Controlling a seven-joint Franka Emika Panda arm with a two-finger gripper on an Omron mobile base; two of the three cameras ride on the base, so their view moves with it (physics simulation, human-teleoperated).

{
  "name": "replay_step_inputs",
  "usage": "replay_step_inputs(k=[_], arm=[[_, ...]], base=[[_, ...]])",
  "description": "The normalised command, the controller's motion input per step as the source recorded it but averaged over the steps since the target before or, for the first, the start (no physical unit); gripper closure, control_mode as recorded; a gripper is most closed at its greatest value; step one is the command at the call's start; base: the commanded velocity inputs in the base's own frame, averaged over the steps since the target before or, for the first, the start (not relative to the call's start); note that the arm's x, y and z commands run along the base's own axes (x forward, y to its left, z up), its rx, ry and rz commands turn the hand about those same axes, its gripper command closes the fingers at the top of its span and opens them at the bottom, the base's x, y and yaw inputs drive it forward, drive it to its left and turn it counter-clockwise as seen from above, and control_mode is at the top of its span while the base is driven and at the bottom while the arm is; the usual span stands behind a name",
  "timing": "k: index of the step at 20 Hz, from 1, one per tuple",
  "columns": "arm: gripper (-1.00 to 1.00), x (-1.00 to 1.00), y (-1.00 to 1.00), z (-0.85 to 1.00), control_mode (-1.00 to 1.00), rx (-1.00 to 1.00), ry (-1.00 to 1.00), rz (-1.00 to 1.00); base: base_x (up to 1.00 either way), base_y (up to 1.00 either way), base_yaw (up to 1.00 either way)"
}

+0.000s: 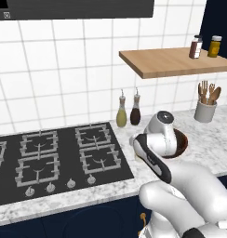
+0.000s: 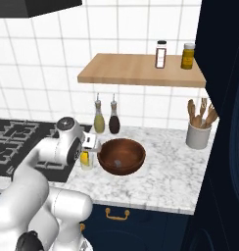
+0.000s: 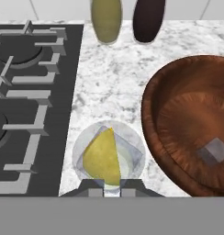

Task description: Grab a lemon wedge from the fridge and one ice cube from the ice bowl, and put them in the glass of lemonade.

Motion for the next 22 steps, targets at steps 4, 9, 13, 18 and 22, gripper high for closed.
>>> replay_step_inputs(k=[4,9,13,18,22], arm=[[-1.00,0.00,-0.07,-0.02,-1.00,0.00,0.01,0.00],[-1.00,0.11,-0.13,0.01,-1.00,0.00,0.00,0.00],[-1.00,0.07,-0.10,-0.01,-1.00,0.00,0.01,0.00],[-1.00,0.04,-0.08,-0.06,-1.00,0.00,0.04,0.00],[-1.00,0.00,-0.10,0.00,-1.00,0.00,0.03,0.00]], base=[[0.00,0.00,0.00],[0.00,0.00,0.00],[0.00,0.00,0.00],[0.00,0.00,0.00],[0.00,0.00,0.00]])
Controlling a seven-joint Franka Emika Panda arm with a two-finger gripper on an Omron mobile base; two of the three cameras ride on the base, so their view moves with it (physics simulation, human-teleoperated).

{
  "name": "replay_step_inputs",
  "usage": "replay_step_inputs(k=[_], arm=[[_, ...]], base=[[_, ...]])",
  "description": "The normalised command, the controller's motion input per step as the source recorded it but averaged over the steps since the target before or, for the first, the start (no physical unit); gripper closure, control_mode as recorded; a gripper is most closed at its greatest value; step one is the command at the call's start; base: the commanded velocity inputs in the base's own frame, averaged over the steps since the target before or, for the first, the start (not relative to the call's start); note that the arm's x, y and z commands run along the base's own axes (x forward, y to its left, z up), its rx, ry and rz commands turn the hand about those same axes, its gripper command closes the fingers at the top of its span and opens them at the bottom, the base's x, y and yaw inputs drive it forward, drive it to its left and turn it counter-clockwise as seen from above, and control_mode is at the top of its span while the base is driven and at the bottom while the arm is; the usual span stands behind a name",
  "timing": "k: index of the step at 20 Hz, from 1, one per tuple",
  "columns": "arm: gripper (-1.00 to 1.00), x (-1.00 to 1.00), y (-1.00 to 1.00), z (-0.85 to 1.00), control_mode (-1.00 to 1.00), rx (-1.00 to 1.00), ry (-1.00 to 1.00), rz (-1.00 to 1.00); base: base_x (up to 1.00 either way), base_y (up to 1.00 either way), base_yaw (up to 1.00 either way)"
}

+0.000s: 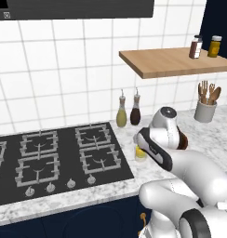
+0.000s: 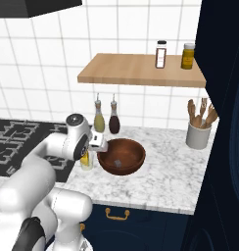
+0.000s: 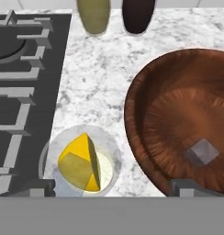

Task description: Grab a lemon wedge from the fridge and one ice cube from the ice bowl, and put them in the glass of lemonade.

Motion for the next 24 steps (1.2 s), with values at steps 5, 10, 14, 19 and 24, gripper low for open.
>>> replay_step_inputs(k=[5,10,14,19,24], arm=[[-1.00,0.00,-0.05,-0.10,-1.00,0.00,0.11,0.00],[-1.00,-0.09,-0.24,0.36,-1.00,0.03,-0.15,0.00],[-1.00,-0.54,-0.51,0.78,-1.00,0.12,-0.37,-0.01],[-1.00,-0.95,-0.30,1.00,-1.00,0.12,-0.59,0.00],[-1.00,-0.91,0.12,1.00,-1.00,0.05,-0.52,0.04]], base=[[0.00,0.00,0.00],[0.00,0.00,0.00],[0.00,0.00,0.00],[0.00,0.00,0.00],[0.00,0.00,0.00]])
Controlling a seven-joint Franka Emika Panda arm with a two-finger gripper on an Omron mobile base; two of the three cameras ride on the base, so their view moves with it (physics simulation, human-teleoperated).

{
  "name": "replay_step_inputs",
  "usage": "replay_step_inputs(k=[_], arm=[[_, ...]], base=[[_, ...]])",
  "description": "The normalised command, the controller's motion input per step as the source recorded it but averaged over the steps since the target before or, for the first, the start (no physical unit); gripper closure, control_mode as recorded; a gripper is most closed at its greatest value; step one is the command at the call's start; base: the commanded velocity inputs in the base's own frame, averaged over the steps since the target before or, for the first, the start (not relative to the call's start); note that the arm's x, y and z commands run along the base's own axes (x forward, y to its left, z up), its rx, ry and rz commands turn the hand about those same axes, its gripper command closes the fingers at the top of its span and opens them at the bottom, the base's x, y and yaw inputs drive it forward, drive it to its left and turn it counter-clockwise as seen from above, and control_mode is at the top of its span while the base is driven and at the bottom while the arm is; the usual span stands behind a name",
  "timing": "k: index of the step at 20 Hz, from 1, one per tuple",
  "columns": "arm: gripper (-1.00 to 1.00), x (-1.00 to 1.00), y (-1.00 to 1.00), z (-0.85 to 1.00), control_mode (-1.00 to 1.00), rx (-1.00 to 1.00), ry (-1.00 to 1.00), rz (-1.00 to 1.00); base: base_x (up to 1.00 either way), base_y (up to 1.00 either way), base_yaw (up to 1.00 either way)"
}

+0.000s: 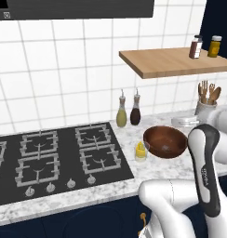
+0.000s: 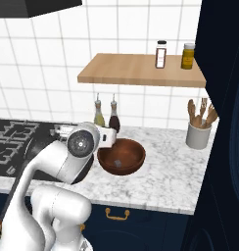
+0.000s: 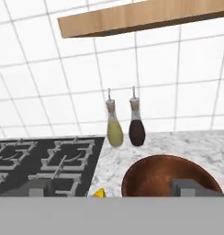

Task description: Grab a lemon wedge from the fridge and one ice cube from the ice bowl, and put them in the glass of lemonade.

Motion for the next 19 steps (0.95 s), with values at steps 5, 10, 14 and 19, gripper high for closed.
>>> replay_step_inputs(k=[5,10,14,19], arm=[[-1.00,-0.61,0.89,1.00,-1.00,-0.19,-0.31,0.22],[-1.00,0.03,1.00,0.38,-1.00,-0.39,0.13,0.08],[-1.00,0.54,1.00,-0.71,-1.00,-0.35,0.54,0.00],[-1.00,0.98,0.60,-1.00,-1.00,-0.39,0.72,0.00]], base=[[0.00,0.00,0.00],[0.00,0.00,0.00],[0.00,0.00,0.00],[0.00,0.00,0.00]])
